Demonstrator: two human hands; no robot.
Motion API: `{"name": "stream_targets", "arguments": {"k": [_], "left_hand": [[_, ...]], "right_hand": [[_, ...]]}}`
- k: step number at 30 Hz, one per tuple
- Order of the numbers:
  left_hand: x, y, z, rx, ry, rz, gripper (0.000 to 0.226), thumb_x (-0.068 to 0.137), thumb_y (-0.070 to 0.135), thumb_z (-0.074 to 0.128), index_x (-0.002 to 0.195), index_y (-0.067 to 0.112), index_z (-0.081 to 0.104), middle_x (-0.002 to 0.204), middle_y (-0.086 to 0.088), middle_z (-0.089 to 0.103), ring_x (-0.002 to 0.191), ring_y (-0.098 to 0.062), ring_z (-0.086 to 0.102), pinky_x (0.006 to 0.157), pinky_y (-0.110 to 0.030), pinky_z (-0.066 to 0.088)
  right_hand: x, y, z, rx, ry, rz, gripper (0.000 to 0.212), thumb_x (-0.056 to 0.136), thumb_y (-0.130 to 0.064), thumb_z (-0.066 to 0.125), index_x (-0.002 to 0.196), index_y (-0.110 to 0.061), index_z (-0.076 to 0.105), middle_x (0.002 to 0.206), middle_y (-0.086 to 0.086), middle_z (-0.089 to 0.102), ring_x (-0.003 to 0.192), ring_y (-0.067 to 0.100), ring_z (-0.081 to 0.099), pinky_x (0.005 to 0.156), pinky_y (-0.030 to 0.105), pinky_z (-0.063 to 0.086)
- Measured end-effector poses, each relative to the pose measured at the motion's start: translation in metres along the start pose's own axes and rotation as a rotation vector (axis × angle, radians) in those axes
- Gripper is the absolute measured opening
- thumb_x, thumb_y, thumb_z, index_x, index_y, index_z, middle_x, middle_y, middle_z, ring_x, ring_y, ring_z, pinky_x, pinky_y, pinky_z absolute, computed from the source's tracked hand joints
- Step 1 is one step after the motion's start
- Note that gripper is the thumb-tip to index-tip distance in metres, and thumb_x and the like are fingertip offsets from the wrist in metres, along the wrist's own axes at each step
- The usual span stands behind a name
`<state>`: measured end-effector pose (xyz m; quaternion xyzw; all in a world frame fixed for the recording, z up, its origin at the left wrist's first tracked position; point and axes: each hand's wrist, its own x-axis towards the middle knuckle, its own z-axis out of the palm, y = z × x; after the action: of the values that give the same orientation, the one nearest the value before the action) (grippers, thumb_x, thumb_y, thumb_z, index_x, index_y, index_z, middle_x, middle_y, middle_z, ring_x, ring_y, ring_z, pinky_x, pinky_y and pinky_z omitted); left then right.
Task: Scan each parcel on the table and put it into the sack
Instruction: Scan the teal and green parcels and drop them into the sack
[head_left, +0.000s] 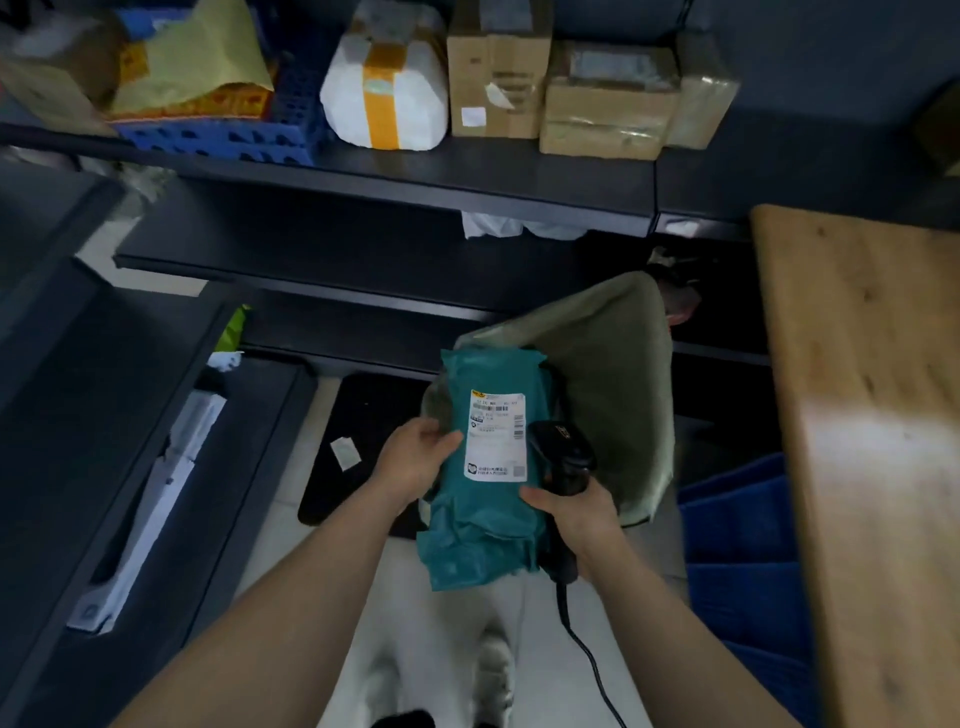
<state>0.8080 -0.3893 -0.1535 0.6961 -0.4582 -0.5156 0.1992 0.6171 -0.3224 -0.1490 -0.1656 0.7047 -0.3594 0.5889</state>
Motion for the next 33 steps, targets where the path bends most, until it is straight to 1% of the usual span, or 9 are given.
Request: {"name": "stream_targets", "arguments": {"k": [3, 6, 10, 15, 17, 20, 23, 29, 33], "left_hand": [[0.046, -0.02, 0.003, 0.127, 0.025, -0.042, 0.044, 0.09, 0.025, 0.064, 0.125, 0.001, 0.052, 0.12, -0.015, 0.064, 0.109, -0.027, 0.06, 0.095, -0.035, 0.047], [0.092, -0.038, 0.003, 0.316, 0.023, -0.079, 0.057, 0.09, 0.032, 0.063, 0.136, 0.005, 0.044, 0.131, -0.015, 0.056, 0.115, -0.031, 0.056, 0.092, -0.036, 0.049], [0.143, -0.054, 0.012, 0.256, -0.012, -0.13, 0.062, 0.084, 0.029, 0.068, 0.134, 0.004, 0.041, 0.125, -0.018, 0.055, 0.087, -0.023, 0.059, 0.054, -0.018, 0.047], [0.181, -0.074, 0.019, 0.23, -0.08, -0.05, 0.027, 0.088, 0.02, 0.065, 0.095, -0.006, 0.063, 0.094, -0.024, 0.067, 0.09, -0.039, 0.066, 0.078, -0.046, 0.055], [0.18, -0.074, 0.015, 0.159, -0.059, 0.045, 0.018, 0.093, 0.02, 0.061, 0.089, 0.003, 0.062, 0.089, -0.021, 0.067, 0.084, -0.038, 0.067, 0.077, -0.053, 0.056], [0.168, -0.066, 0.001, 0.067, -0.058, 0.175, 0.016, 0.094, 0.018, 0.059, 0.079, 0.024, 0.059, 0.083, -0.011, 0.067, 0.075, -0.031, 0.069, 0.066, -0.049, 0.06], [0.153, -0.066, -0.019, -0.051, -0.08, 0.204, 0.026, 0.094, 0.017, 0.059, 0.072, 0.031, 0.06, 0.079, -0.002, 0.07, 0.068, -0.016, 0.07, 0.057, -0.031, 0.058], [0.136, -0.074, -0.014, -0.1, -0.071, 0.104, 0.009, 0.095, 0.014, 0.058, 0.087, 0.01, 0.058, 0.082, -0.005, 0.069, 0.068, -0.015, 0.068, 0.06, -0.033, 0.06], [0.133, -0.072, -0.002, -0.044, -0.042, 0.078, 0.013, 0.096, 0.015, 0.057, 0.083, 0.012, 0.057, 0.083, -0.008, 0.068, 0.063, -0.012, 0.067, 0.055, -0.028, 0.059]], "right_hand": [[0.034, 0.016, -0.001, 0.01, 0.097, 0.066, 0.045, 0.071, -0.004, 0.084, 0.11, -0.004, 0.062, 0.106, 0.013, 0.07, 0.086, 0.026, 0.069, 0.078, 0.037, 0.056], [0.065, 0.03, 0.005, -0.008, 0.166, 0.086, 0.048, 0.071, -0.006, 0.084, 0.113, -0.001, 0.061, 0.107, 0.013, 0.069, 0.086, 0.026, 0.067, 0.079, 0.035, 0.054], [0.11, 0.042, 0.022, 0.031, 0.212, 0.107, 0.053, 0.071, -0.005, 0.084, 0.118, 0.001, 0.061, 0.112, 0.015, 0.069, 0.095, 0.029, 0.068, 0.086, 0.039, 0.055], [0.157, 0.05, 0.042, 0.012, 0.262, 0.031, 0.051, 0.071, -0.007, 0.084, 0.116, -0.005, 0.061, 0.11, 0.009, 0.068, 0.087, 0.02, 0.066, 0.07, 0.024, 0.054], [0.174, 0.056, 0.048, 0.018, 0.278, 0.036, 0.056, 0.07, -0.005, 0.084, 0.121, -0.002, 0.06, 0.115, 0.011, 0.067, 0.094, 0.024, 0.066, 0.08, 0.031, 0.055], [0.194, 0.059, 0.056, 0.044, 0.273, 0.064, 0.067, 0.068, -0.003, 0.085, 0.128, 0.001, 0.055, 0.121, 0.016, 0.065, 0.104, 0.03, 0.065, 0.093, 0.043, 0.053], [0.209, 0.06, 0.06, -0.006, 0.297, 0.067, 0.075, 0.064, -0.009, 0.089, 0.129, 0.0, 0.053, 0.122, 0.013, 0.065, 0.104, 0.028, 0.065, 0.094, 0.043, 0.053], [0.217, 0.07, 0.061, -0.028, 0.257, 0.061, 0.063, 0.06, -0.008, 0.091, 0.117, -0.003, 0.063, 0.11, 0.01, 0.07, 0.097, 0.027, 0.068, 0.089, 0.043, 0.056], [0.206, 0.073, 0.05, -0.025, 0.256, 0.041, 0.055, 0.063, -0.002, 0.088, 0.112, 0.0, 0.063, 0.103, 0.012, 0.069, 0.09, 0.024, 0.066, 0.087, 0.04, 0.056]]}}
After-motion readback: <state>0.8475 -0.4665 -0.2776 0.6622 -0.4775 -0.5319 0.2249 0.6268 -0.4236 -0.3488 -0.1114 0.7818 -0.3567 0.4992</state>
